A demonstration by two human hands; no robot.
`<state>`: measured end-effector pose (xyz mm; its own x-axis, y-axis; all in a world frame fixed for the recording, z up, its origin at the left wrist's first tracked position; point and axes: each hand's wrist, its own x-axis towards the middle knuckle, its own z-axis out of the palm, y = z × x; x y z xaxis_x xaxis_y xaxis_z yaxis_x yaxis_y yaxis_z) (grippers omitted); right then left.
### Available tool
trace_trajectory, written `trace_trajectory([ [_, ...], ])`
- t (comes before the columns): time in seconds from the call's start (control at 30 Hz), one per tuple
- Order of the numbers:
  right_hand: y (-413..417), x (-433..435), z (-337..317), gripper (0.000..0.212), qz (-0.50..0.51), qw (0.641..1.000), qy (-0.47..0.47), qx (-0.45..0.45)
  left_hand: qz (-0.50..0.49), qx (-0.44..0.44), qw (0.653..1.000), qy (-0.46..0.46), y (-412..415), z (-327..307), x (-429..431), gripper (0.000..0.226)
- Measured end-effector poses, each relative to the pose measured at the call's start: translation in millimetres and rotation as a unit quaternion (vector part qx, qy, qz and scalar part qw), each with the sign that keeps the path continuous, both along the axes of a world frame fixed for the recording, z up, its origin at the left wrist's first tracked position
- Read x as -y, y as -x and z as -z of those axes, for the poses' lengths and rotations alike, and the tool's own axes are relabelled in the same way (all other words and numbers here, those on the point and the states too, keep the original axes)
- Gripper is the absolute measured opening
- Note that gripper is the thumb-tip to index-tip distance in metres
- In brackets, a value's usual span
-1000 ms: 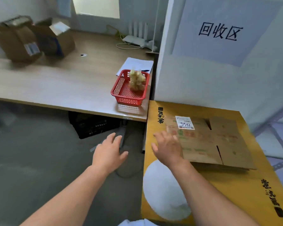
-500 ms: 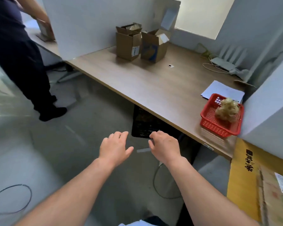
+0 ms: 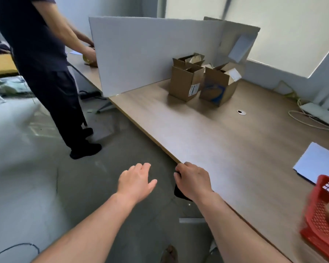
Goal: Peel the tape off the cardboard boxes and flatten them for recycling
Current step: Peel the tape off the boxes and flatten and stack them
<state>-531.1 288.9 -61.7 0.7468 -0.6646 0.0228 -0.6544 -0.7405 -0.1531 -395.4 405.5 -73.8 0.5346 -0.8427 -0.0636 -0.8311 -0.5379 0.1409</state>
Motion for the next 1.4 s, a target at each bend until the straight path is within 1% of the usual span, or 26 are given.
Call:
trace_trajectory([
  [0.17, -40, 90, -12, 0.031, 0.023, 1.0, 0.014, 0.008, 0.021, 0.006, 0.999, 0.023, -46, -18, 95, 0.051],
  [0.27, -57, 129, -13, 0.03, 0.038, 0.999, 0.022, 0.007, 0.032, -0.004, 0.999, 0.039, -63, -19, 135, 0.049],
  [0.5, -98, 183, -9, 0.029, 0.048, 0.998, 0.033, 0.021, 0.044, -0.009, 0.998, 0.044, -106, -17, 189, 0.054],
  [0.67, -132, 225, -9, 0.029, 0.08, 0.996, 0.033, 0.024, 0.069, -0.018, 0.996, 0.058, -152, -16, 240, 0.057],
  [0.9, -203, 290, -6, 0.03, 0.153, 0.988, 0.027, 0.012, 0.118, -0.029, 0.99, 0.071, -245, -18, 330, 0.063],
  [1.13, -272, 336, -16, 0.029, 0.223, 0.975, 0.022, -0.009, 0.166, -0.061, 0.981, 0.08, -337, -33, 414, 0.071],
  [1.23, -289, 350, -20, 0.029, 0.255, 0.967, 0.013, -0.014, 0.187, -0.085, 0.974, 0.092, -363, -38, 450, 0.075],
  [1.4, -300, 373, -27, 0.028, 0.301, 0.953, 0.001, -0.025, 0.181, -0.203, 0.953, 0.135, -383, -35, 504, 0.082],
])
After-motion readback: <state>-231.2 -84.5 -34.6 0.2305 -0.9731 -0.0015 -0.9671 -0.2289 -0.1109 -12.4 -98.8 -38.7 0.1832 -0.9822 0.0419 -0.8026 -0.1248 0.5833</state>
